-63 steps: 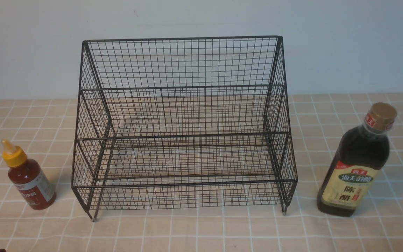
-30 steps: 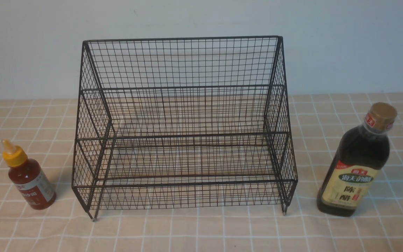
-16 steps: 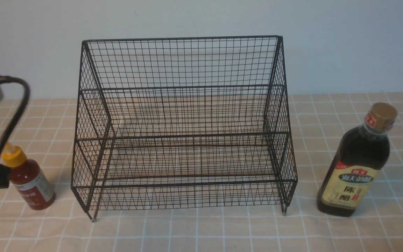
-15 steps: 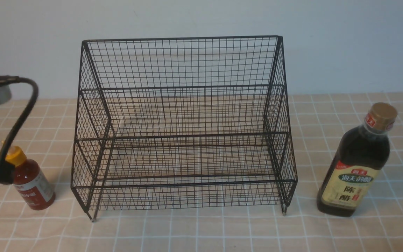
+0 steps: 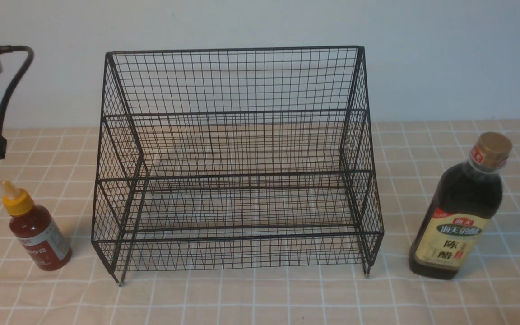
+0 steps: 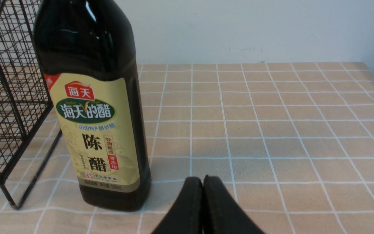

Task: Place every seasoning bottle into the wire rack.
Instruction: Use the left arm to grab the condiment bottle closest to it

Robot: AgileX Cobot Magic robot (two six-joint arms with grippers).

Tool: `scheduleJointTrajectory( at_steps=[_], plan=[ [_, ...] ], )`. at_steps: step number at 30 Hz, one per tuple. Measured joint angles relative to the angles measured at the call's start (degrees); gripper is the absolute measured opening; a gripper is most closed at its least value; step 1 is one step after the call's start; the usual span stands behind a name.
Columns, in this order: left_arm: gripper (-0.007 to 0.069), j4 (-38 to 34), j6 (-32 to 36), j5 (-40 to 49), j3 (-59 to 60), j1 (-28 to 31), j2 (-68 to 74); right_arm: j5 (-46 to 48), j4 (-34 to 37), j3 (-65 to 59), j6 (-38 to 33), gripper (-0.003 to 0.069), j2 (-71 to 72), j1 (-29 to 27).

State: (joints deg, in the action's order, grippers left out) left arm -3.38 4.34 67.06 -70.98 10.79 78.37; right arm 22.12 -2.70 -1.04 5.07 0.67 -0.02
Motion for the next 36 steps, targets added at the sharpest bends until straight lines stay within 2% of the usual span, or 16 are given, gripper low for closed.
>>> scheduleJointTrajectory(
  at_steps=[2,3,4,5,6,9,12,15,18,23,28,29,30,36],
  plan=[
    [0.0158,-0.07,1.39,-1.38,0.0,0.0,1.39,0.0,0.0,0.0,0.0,-0.0014,0.0,0.0],
    [0.0167,-0.07,1.47,-1.49,0.0,0.0,1.54,0.0,0.0,0.0,0.0,-0.0014,0.0,0.0],
    [0.0221,0.06,1.92,-1.89,0.0,0.0,2.33,0.0,0.0,0.0,0.0,-0.0014,0.0,0.0],
    [0.0328,0.11,2.95,-2.56,0.0,0.0,3.43,0.0,0.0,0.0,0.0,-0.0014,0.0,0.0],
    [0.034,0.11,3.09,-2.66,0.0,0.0,3.56,0.0,0.0,0.0,0.0,-0.0014,0.0,0.0],
    [0.0537,0.11,4.8,-4.99,0.0,-0.06,6.26,0.0,0.0,0.0,0.0,-0.0014,0.0,0.0],
    [0.0629,0.11,4.99,-7.68,0.0,-0.06,8.4,0.0,0.0,0.0,0.0,-0.0014,0.0,0.0],
    [0.0657,0.11,4.99,-9.65,0.0,-0.06,11.38,0.0,0.0,0.0,0.0,-0.0014,0.0,0.0],
    [0.0648,0.11,4.99,-10.27,0.0,-0.06,13.72,0.0,0.0,0.0,0.0,-0.0014,0.0,0.0],
    [0.058,0.11,5.17,-10.69,0.0,-0.06,17.07,0.0,0.0,0.0,0.0,-0.0014,0.0,0.0],
    [0.039,0.11,5.34,-12.13,-0.01,-0.06,18.74,0.0,0.0,0.0,0.0,-0.0014,0.0,0.0],
    [0.037,0.11,5.34,-12.13,-0.01,-0.06,18.81,0.0,0.0,0.0,0.0,-0.0014,0.0,0.0],
    [0.0283,0.11,5.34,-11.82,-0.07,-0.06,18.85,0.0,0.0,0.0,0.0,-0.0014,0.0,0.0],
    [0.028,1.24,4.27,-7.01,-2.75,-0.06,18.43,0.0,0.0,0.0,0.0,-0.0014,0.0,0.0]
  ],
)
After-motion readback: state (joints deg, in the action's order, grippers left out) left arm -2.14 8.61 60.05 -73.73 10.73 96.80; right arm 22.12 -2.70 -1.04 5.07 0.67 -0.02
